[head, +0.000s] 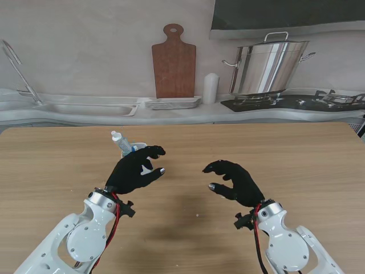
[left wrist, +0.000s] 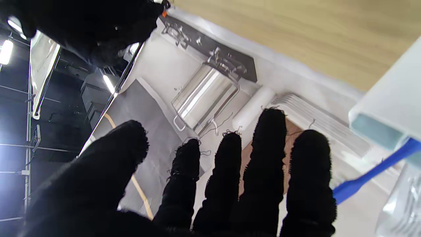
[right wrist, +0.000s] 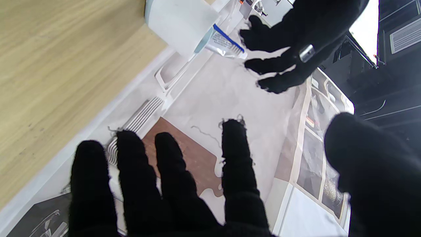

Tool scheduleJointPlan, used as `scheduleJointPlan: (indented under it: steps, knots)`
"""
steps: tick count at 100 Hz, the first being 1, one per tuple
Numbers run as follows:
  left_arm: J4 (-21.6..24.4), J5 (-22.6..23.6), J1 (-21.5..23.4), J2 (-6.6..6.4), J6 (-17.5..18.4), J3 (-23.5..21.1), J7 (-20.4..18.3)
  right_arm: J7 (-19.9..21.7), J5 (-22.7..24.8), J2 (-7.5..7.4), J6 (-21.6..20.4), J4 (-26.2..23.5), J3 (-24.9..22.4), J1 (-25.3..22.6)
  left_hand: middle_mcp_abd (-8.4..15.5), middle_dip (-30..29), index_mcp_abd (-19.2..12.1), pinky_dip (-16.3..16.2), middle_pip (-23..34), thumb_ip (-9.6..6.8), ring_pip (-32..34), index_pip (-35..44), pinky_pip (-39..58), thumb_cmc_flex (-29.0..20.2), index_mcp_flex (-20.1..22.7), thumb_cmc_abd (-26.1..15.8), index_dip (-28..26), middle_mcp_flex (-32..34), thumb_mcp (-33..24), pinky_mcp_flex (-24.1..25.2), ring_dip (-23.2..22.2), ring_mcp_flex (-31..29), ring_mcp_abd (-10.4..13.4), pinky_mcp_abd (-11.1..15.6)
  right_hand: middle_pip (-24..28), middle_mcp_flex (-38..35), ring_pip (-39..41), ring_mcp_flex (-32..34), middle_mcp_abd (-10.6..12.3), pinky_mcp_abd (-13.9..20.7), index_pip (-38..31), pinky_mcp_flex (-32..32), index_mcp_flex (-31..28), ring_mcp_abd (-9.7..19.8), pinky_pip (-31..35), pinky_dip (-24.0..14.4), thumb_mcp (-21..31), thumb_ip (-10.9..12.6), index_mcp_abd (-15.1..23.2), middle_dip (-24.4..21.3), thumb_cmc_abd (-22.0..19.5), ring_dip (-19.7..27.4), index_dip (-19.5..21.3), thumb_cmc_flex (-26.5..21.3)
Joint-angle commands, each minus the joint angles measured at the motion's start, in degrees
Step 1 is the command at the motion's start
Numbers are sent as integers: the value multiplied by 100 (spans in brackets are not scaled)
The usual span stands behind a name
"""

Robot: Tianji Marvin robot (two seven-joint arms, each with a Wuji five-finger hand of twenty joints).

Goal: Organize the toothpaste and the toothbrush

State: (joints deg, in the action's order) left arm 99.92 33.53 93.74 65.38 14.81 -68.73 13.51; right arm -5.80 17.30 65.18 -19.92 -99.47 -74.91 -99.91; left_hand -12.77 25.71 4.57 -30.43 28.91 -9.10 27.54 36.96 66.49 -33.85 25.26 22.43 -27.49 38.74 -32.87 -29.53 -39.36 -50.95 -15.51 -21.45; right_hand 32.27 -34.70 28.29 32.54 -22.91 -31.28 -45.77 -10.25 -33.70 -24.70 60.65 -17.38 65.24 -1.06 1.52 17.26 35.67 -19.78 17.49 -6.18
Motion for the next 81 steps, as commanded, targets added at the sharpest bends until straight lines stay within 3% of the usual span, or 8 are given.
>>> scheduleJointPlan:
  steps: [1, 21, 54, 81]
  knots:
    - [-36, -125, 24, 21, -64, 31, -147, 62, 20, 23, -4, -8, -9, -67, -73, -295, 158, 258, -155, -24, -258, -118, -346, 121, 179, -130, 213, 208, 190, 17, 296, 164, -118, -101, -49, 80, 9, -8, -68, 40, 35, 9, -55, 6, 37, 9, 36, -218, 20, 4, 61, 71, -8, 121]
    - [-155, -419, -10, 28, -181, 45, -314, 79, 6, 20, -2, -11, -13, -73, -149, -559, 292, 708, -373, 6, -613, -269, -1285, 99, 251, -222, 490, 95, 344, 499, 939, 625, -199, -32, -49, 82, 9, -13, -75, 58, 34, 14, -55, 1, 37, 8, 39, -217, 7, 3, 58, 70, -8, 115]
    - [-212, -500, -9, 0, -266, -9, -488, 61, 4, 23, -50, -23, -46, -107, -93, -701, 283, 841, -551, 18, -811, -345, -1820, 124, 209, -252, 546, -100, 442, 1174, 1221, 1155, -175, 85, -37, 28, 40, -2, -71, 238, 28, 17, -55, 12, 62, -6, 40, -216, 2, 6, 57, 61, -6, 108]
    - [-154, -461, 45, -16, -375, -41, -548, 34, 14, 28, -69, -26, -63, -128, -59, -719, 215, 806, -571, 30, -782, -388, -1895, 116, 242, -281, 554, -77, 514, 1296, 1253, 1118, -206, -109, -54, -51, 52, 43, -77, 195, 30, 3, -61, -7, 59, -10, 39, -216, 7, -4, 57, 56, -7, 111]
